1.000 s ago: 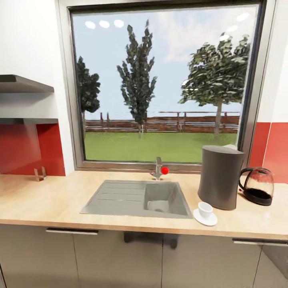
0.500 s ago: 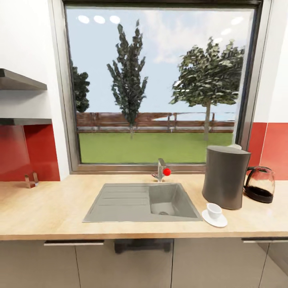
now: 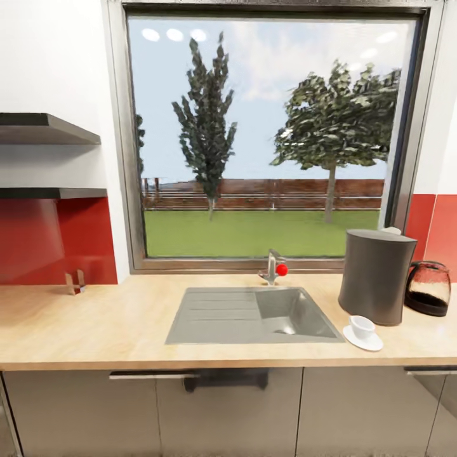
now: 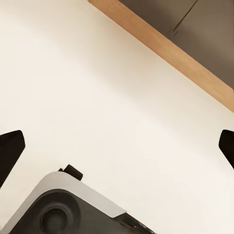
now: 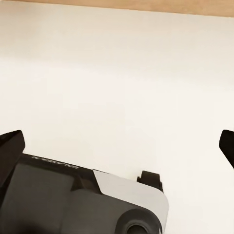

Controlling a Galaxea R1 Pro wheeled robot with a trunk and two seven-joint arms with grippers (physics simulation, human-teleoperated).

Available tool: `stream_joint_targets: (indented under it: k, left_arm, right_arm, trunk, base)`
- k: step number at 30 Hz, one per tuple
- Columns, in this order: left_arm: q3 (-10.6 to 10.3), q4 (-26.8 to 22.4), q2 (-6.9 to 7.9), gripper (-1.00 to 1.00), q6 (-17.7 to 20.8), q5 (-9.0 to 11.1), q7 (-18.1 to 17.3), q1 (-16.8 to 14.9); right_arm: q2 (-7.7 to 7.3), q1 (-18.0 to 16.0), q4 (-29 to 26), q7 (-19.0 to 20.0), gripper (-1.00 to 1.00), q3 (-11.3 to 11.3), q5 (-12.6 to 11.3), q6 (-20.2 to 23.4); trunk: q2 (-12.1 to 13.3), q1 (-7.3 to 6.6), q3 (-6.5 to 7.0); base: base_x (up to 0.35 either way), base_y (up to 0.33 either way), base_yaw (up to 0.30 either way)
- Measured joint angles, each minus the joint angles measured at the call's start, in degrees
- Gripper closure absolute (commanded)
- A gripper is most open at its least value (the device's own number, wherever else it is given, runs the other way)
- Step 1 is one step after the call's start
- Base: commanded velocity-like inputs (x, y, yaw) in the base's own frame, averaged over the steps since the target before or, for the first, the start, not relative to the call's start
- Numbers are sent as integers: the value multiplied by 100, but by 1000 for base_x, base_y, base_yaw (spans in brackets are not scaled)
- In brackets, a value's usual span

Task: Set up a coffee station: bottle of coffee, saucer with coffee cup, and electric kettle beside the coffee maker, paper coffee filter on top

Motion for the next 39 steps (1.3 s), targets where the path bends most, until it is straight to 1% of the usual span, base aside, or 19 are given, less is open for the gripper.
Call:
stream_joint_targets:
  k: [11,39]
  left_arm:
    - [0,0,3,-100,-7,-3,0,0]
    - [0,0,0,-100,-25,-6,0,0]
  right_arm:
    - [7,-1,1,0,-100,0,0,0]
    - [9,1,0,-43,-100,-1,0,-6]
  trunk:
    - [0,-1,0]
    - [-1,-2,0]
  base:
    - [-156,315,0]
    - [-4,340,0]
